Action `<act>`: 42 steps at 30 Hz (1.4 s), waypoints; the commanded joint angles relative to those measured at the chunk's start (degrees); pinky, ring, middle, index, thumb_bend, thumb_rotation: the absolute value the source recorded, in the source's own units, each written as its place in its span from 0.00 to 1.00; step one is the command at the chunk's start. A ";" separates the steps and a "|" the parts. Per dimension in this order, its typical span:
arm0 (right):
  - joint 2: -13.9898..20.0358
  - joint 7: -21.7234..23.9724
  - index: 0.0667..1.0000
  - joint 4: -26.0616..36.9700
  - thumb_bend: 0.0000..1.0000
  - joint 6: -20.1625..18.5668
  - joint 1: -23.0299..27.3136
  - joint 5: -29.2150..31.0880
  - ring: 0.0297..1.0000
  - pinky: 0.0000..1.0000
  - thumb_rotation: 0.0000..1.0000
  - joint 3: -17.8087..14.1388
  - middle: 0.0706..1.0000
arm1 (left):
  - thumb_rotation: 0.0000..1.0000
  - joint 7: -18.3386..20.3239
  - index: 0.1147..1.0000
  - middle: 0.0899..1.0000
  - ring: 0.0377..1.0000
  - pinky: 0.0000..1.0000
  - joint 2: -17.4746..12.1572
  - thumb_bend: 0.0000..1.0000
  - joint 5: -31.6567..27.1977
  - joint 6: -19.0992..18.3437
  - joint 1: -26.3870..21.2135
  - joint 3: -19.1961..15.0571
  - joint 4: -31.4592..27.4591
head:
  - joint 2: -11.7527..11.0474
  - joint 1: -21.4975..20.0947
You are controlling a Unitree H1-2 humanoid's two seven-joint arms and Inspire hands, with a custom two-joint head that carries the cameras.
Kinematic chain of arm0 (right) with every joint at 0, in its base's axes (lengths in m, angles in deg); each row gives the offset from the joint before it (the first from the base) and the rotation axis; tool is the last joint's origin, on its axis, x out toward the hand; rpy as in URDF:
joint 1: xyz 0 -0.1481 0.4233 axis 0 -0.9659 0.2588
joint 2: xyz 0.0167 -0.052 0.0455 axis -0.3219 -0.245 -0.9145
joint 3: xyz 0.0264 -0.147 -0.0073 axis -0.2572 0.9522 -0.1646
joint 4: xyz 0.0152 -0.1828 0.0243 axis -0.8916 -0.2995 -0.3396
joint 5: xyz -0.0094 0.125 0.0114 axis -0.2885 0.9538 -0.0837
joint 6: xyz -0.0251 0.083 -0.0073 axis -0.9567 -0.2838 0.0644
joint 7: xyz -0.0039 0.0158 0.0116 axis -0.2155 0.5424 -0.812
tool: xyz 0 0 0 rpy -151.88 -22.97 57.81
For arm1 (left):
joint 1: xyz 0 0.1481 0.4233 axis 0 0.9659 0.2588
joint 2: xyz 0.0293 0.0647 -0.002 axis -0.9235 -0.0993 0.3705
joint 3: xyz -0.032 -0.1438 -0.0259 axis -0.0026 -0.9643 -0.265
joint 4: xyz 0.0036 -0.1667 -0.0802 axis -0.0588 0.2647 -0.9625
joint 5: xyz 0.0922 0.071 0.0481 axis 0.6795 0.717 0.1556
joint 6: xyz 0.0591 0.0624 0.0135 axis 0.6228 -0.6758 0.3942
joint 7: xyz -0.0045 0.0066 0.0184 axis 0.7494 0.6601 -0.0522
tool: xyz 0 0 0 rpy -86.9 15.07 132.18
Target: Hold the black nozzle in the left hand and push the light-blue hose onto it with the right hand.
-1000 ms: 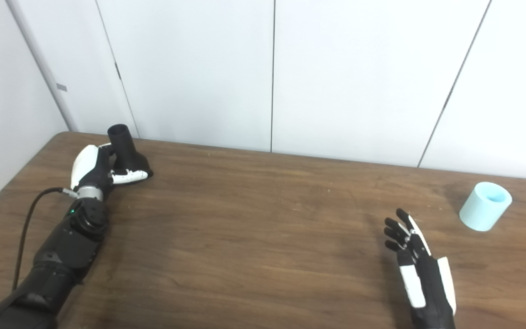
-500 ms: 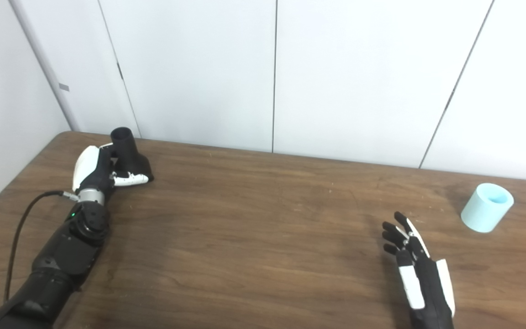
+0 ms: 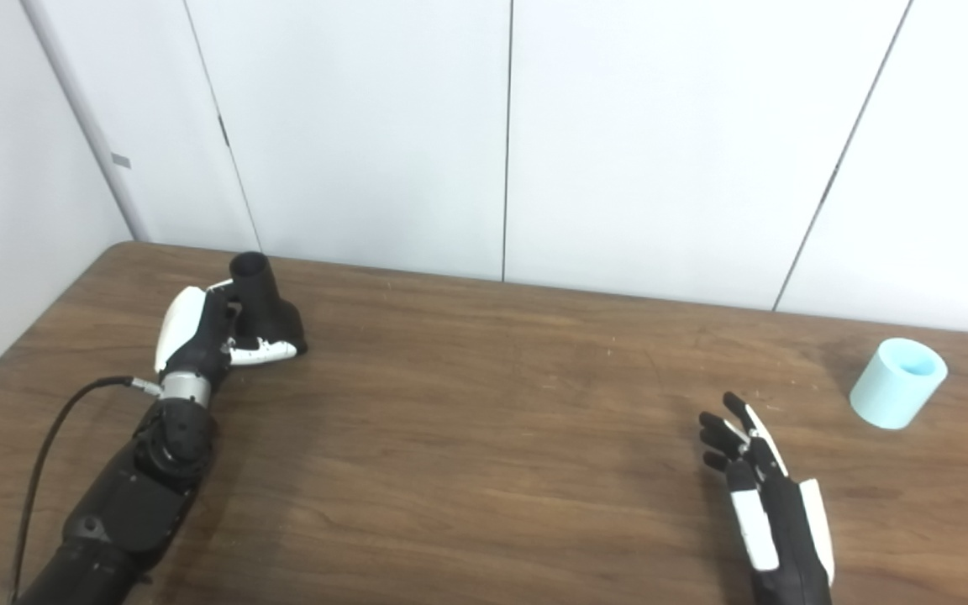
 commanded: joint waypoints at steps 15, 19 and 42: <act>-2.11 -0.03 0.91 2.43 0.66 -2.60 -0.17 0.07 0.82 0.79 1.00 1.09 0.80 | 0.10 18.07 0.43 0.75 0.83 0.80 8.65 0.51 -3.52 -1.77 7.84 14.88 -6.19 | 1.31 -2.52; -3.09 -0.41 0.91 3.47 0.67 -3.92 0.01 -1.34 0.82 0.79 1.00 2.01 0.80 | 0.10 18.95 0.43 0.75 0.84 0.86 8.78 0.51 -1.53 -0.59 9.58 20.30 -8.46 | 2.10 -5.57; -5.03 -2.22 0.91 5.23 0.66 -7.27 0.22 -4.20 0.81 0.76 1.00 4.28 0.79 | 0.10 20.48 0.43 0.76 0.86 0.91 10.25 0.51 3.89 4.73 10.61 30.07 -6.55 | 2.79 -8.61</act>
